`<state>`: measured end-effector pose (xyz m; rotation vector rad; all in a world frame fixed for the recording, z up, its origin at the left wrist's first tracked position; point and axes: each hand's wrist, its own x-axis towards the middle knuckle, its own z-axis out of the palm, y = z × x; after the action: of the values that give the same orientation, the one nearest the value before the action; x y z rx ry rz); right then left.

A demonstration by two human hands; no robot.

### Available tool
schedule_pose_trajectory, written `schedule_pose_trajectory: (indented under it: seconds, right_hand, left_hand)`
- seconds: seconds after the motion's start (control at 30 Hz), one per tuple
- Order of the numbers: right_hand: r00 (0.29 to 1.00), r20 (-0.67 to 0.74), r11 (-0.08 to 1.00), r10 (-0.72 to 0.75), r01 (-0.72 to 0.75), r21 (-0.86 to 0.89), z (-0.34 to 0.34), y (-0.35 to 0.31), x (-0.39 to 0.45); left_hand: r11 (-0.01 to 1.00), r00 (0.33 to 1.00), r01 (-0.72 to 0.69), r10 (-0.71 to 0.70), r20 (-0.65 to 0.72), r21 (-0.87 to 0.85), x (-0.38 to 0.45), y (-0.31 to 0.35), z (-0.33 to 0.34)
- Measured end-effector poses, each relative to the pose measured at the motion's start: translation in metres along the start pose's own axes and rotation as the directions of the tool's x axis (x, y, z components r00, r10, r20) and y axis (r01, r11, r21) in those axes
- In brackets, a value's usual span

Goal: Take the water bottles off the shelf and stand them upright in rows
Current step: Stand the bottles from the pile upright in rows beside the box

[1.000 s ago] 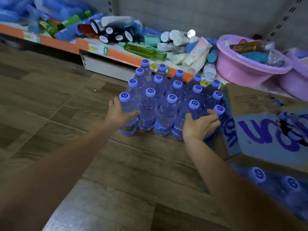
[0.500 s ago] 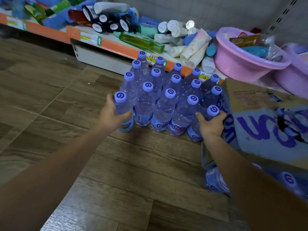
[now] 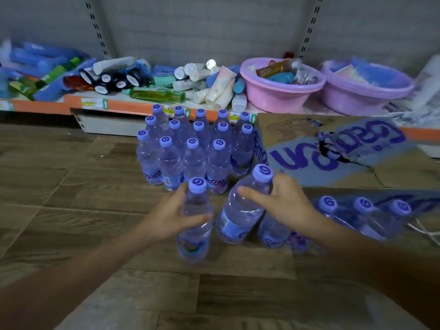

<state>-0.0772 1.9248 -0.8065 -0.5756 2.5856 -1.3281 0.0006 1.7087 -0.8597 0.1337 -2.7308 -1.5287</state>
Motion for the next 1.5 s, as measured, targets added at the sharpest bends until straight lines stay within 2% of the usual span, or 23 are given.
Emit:
schedule_pose_trajectory:
  seconds: [0.07,0.13,0.2,0.3,0.37,0.47,0.53,0.67,0.73,0.8,0.9,1.03,1.1,1.17,1.3,1.43,1.5]
  right_hand:
    - [0.999,-0.044,0.997,0.012,-0.009,0.077,-0.046,0.006,-0.029]
    - [0.986,-0.156,0.973,0.059,-0.022,0.229,-0.096,0.024,-0.053]
    - [0.964,-0.245,0.952,0.102,-0.023,0.307,-0.145,0.045,-0.075]
    - [0.922,-0.368,0.948,0.123,0.001,0.319,-0.205,0.084,-0.102]
    - [0.867,-0.472,0.951,0.163,-0.009,0.311,-0.236,0.117,-0.116]
    - [0.789,-0.584,0.969,0.188,-0.05,0.243,-0.267,0.168,-0.125]
    - [0.772,-0.61,0.984,0.175,-0.118,0.133,-0.279,0.195,-0.127]
    - [0.768,-0.613,0.982,0.188,-0.161,0.1,-0.293,0.23,-0.117]
    - [0.778,-0.594,0.979,0.204,-0.17,0.114,-0.296,0.246,-0.11]
    - [0.783,-0.58,0.974,0.225,-0.174,0.143,-0.297,0.259,-0.103]
    - [0.815,-0.521,0.965,0.255,-0.183,0.185,-0.298,0.282,-0.089]
    - [0.874,-0.402,0.937,0.274,-0.148,0.316,-0.285,0.308,-0.073]
    - [0.886,-0.369,0.913,0.282,-0.13,0.387,-0.276,0.319,-0.073]
    - [0.886,-0.363,0.899,0.289,-0.121,0.421,-0.272,0.324,-0.07]
    - [0.914,-0.332,0.935,0.234,-0.119,0.333,-0.272,0.325,-0.059]
    - [0.917,-0.323,0.948,0.235,-0.143,0.285,-0.267,0.326,-0.055]
    - [0.918,-0.33,0.954,0.221,-0.133,0.269,-0.265,0.326,-0.056]
  left_hand:
    - [0.996,0.995,-0.079,0.077,0.068,0.032,-0.003,0.036,0.014]
    - [0.991,0.985,-0.132,0.128,0.119,0.025,-0.001,0.072,0.035]
    - [0.982,0.966,-0.184,0.174,0.19,0.038,0.007,0.108,0.066]
    - [0.957,0.917,-0.29,0.272,0.292,0.018,0.025,0.155,0.128]
    - [0.945,0.898,-0.328,0.311,0.311,0.001,0.037,0.18,0.173]
    - [0.945,0.9,-0.321,0.326,0.288,-0.066,0.054,0.211,0.238]
    - [0.952,0.908,-0.295,0.306,0.284,-0.083,0.064,0.23,0.275]
    - [0.94,0.914,-0.342,0.336,0.227,-0.016,0.087,0.263,0.33]
    - [0.944,0.931,-0.32,0.299,0.212,0.075,0.102,0.274,0.357]
    - [0.92,0.95,-0.3,0.266,0.161,0.251,0.117,0.274,0.377]
    - [0.769,0.945,-0.322,0.299,0.134,0.552,0.134,0.263,0.395]
    - [0.578,0.966,-0.259,0.156,0.206,0.774,0.142,0.251,0.407]
    - [0.541,0.968,-0.25,0.127,0.215,0.803,0.144,0.25,0.411]
    - [0.558,0.974,-0.223,0.095,0.206,0.799,0.146,0.253,0.409]
    - [0.639,0.979,-0.184,0.049,0.2,0.746,0.151,0.262,0.4]
    - [0.644,0.97,-0.214,0.05,0.239,0.734,0.152,0.262,0.395]
    - [0.609,0.961,-0.259,0.082,0.265,0.75,0.149,0.26,0.395]
